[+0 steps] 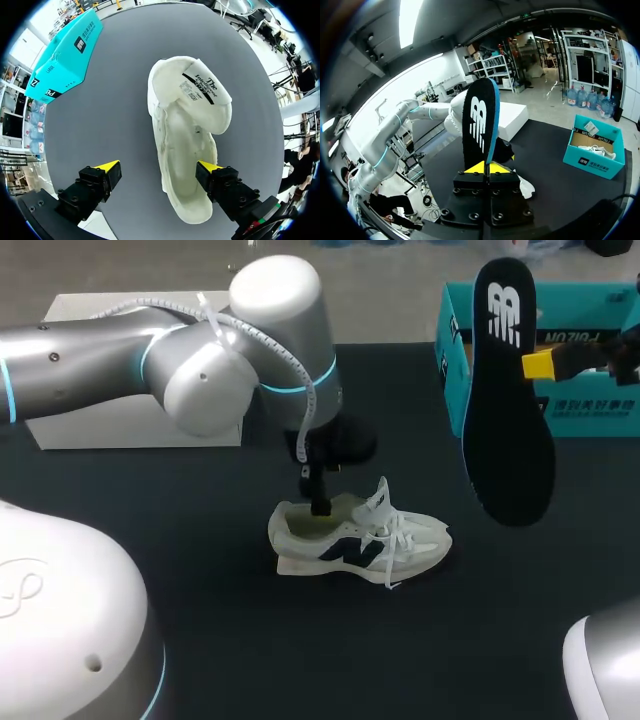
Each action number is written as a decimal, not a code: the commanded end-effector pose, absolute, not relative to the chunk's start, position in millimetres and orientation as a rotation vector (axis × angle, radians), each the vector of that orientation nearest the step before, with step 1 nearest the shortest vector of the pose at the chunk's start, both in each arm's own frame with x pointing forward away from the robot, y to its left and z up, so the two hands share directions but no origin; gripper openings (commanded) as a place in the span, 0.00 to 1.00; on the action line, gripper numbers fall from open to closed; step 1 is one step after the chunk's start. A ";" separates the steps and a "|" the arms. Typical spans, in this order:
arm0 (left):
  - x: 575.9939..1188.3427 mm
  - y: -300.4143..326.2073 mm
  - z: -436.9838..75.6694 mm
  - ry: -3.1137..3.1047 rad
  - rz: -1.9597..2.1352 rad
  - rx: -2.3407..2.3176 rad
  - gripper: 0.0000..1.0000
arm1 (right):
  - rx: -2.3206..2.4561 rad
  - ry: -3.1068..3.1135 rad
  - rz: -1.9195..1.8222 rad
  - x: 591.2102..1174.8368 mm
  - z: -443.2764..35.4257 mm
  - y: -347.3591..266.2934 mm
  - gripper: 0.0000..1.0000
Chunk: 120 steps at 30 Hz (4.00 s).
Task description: Take the shoe out of the shoebox, open the shoe tongue, remove and reinsert the insole, then place the shoe into the shoebox
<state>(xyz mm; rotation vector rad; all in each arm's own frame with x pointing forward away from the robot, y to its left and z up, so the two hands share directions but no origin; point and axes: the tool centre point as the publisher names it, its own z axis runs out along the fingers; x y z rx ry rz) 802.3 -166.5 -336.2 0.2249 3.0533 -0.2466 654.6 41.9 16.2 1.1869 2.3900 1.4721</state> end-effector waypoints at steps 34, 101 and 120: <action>791.4 -192.3 -377.6 3.170 -0.264 0.251 0.00 | 1.189 2.396 1.467 657.7 17.4 43.7 0.00; 772.3 -177.6 -334.5 2.404 0.068 2.655 0.00 | 1.189 2.396 1.467 657.7 17.4 43.7 0.00; 791.5 -201.0 -354.5 2.492 0.334 2.555 0.00 | 1.189 2.396 1.467 657.7 17.4 43.7 0.00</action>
